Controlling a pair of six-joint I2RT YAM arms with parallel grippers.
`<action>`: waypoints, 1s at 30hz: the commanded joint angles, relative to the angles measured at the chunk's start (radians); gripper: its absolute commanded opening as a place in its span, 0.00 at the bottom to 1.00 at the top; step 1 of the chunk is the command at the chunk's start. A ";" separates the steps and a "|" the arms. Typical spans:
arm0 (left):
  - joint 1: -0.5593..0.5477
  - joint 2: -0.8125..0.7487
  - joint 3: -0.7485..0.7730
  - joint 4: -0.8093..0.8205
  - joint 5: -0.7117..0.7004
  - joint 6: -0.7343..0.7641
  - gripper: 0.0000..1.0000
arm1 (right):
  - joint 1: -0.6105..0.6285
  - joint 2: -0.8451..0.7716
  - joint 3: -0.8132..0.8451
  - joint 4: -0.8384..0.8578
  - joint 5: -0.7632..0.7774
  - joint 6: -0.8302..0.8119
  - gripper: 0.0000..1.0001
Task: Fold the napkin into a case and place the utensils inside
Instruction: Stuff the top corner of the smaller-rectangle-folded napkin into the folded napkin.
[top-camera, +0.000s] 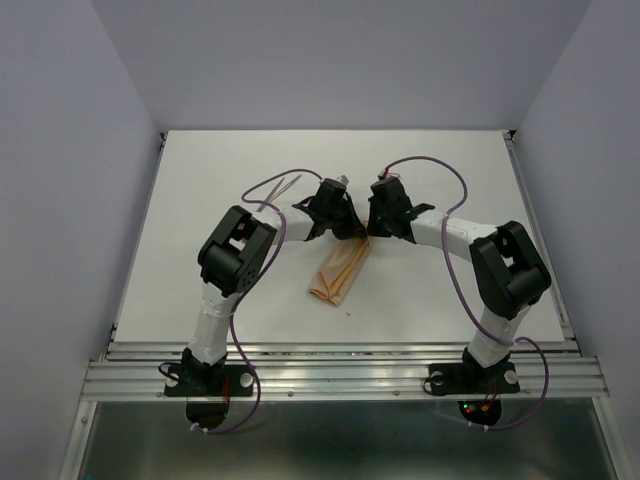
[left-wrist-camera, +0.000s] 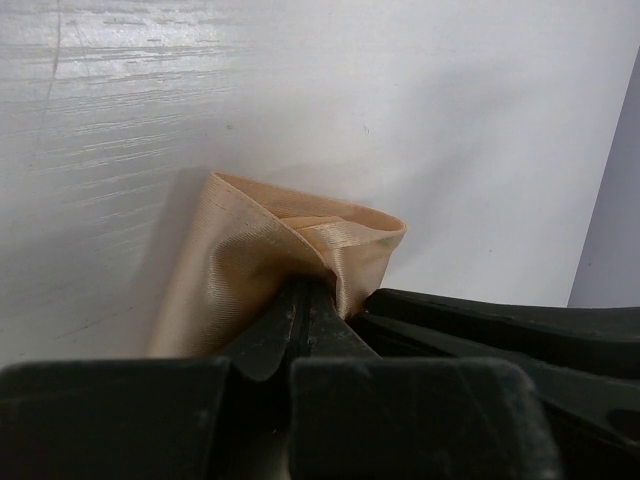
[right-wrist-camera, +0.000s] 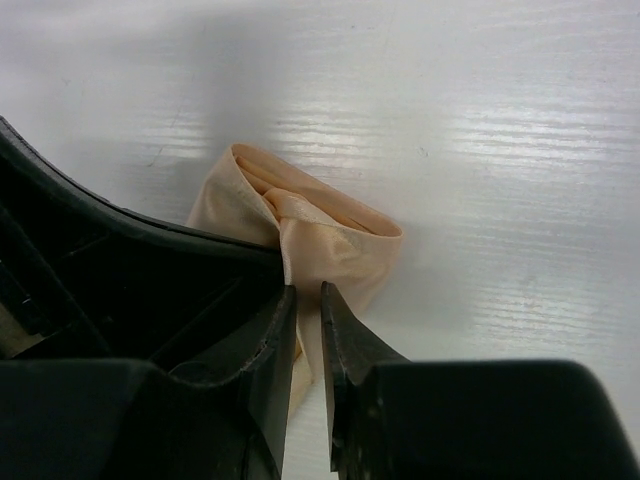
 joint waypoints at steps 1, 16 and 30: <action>-0.012 -0.045 -0.004 -0.011 0.002 0.025 0.00 | 0.002 0.017 0.046 -0.004 0.006 -0.009 0.22; -0.011 -0.042 -0.006 -0.011 0.008 0.026 0.00 | 0.002 -0.001 0.063 0.025 -0.005 0.002 0.26; -0.012 -0.059 -0.016 -0.006 0.001 0.026 0.00 | 0.002 0.066 0.076 0.002 0.018 0.018 0.10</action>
